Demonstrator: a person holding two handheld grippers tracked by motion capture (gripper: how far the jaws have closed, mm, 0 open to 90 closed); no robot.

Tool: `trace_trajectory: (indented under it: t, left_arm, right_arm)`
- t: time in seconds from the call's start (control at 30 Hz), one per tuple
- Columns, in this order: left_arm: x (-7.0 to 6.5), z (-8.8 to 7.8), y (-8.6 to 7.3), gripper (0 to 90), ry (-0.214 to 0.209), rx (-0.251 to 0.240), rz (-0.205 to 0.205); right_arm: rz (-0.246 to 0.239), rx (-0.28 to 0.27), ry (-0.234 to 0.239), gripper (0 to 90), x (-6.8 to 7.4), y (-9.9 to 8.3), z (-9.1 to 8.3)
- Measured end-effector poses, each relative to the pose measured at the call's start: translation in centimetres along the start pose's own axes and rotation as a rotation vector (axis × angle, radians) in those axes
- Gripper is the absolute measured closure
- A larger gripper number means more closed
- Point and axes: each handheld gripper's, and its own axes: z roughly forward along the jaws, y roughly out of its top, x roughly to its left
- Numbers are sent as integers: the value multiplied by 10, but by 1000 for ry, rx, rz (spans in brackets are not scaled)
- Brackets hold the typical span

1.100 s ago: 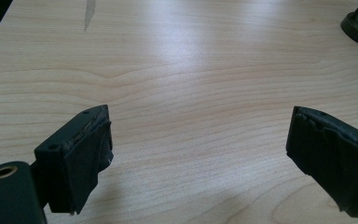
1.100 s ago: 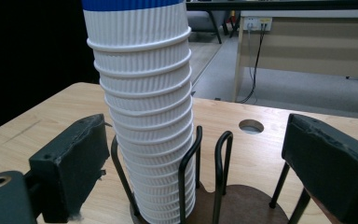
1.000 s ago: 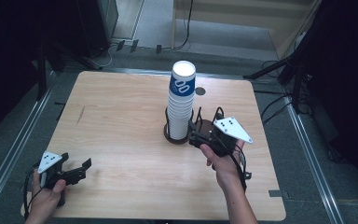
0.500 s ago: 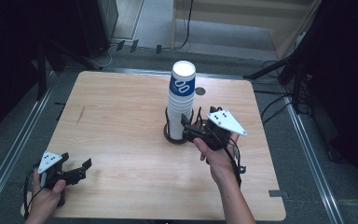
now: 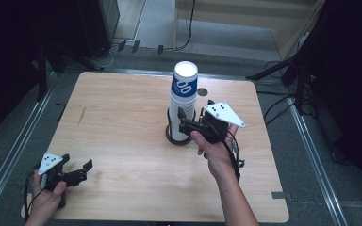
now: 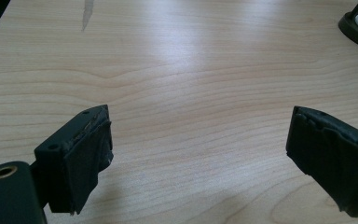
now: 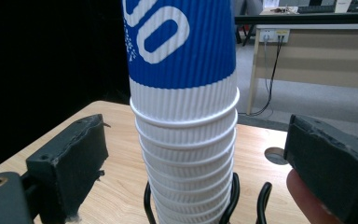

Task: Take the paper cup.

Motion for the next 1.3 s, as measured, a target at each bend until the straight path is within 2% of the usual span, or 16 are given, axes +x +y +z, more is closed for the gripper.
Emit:
trace_trajectory:
  t: [0.53, 0.97, 1.13, 1.17, 1.3]
  left_arm:
    - [0, 0, 0, 76, -2, -4, -3]
    - [0, 0, 0, 76, -5, -4, -4]
    - [0, 0, 0, 76, -5, -3, -2]
    - [1, 0, 0, 76, -4, 1, -2]
    - [1, 0, 0, 76, -4, 3, 0]
  right_arm:
    - [13, -13, -2, 62, 7, 14, 12]
    - [19, 21, -19, 77, 10, 18, 28]
    - [19, 24, -49, 96, 9, 20, 35]
    - [16, 16, -69, 102, 9, 21, 36]
    - [19, 4, -79, 77, 8, 25, 38]
